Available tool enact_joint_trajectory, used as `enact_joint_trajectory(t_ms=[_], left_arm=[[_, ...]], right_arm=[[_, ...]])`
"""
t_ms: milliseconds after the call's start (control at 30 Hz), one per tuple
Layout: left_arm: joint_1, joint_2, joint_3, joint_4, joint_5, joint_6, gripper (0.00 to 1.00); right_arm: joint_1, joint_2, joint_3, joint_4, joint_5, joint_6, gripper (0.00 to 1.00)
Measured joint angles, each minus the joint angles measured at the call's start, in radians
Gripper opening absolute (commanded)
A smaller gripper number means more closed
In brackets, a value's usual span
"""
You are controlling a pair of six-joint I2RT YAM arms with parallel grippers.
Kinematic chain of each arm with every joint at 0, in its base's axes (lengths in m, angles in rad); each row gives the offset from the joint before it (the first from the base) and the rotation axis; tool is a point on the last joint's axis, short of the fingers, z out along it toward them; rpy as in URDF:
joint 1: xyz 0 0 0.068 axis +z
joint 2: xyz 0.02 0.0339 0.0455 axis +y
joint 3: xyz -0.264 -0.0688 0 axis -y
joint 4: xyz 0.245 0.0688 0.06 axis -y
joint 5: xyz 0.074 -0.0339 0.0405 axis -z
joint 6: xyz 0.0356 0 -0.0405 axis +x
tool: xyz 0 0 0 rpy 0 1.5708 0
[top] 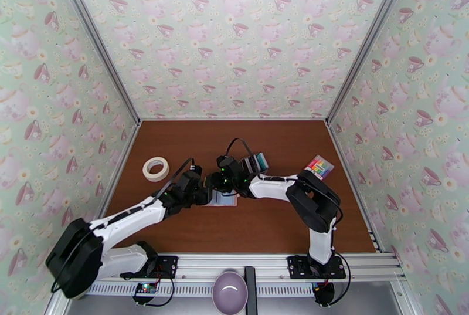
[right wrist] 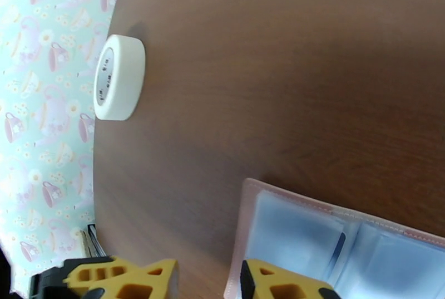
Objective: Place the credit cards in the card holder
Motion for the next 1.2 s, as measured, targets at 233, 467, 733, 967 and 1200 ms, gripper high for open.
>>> enact_joint_trajectory(t_ms=[233, 467, 733, 967, 1200], left_arm=[[0.067, 0.111, -0.011, 0.056, 0.044, 0.024, 0.51], [0.112, 0.163, -0.018, 0.131, 0.124, 0.045, 0.36], [0.132, 0.163, -0.048, 0.204, 0.199, 0.047, 0.35], [0.132, 0.176, -0.048, 0.22, 0.225, 0.048, 0.34], [0.134, 0.179, -0.048, 0.22, 0.224, 0.048, 0.39]], right_arm=[[-0.016, -0.012, -0.021, -0.002, 0.006, -0.01, 0.36], [-0.071, -0.124, -0.031, -0.148, 0.085, -0.102, 0.37], [-0.152, -0.246, -0.031, -0.293, 0.156, -0.215, 0.37], [-0.193, -0.298, -0.012, -0.483, 0.27, -0.355, 0.36], [-0.293, -0.351, 0.031, -0.618, 0.381, -0.475, 0.41]])
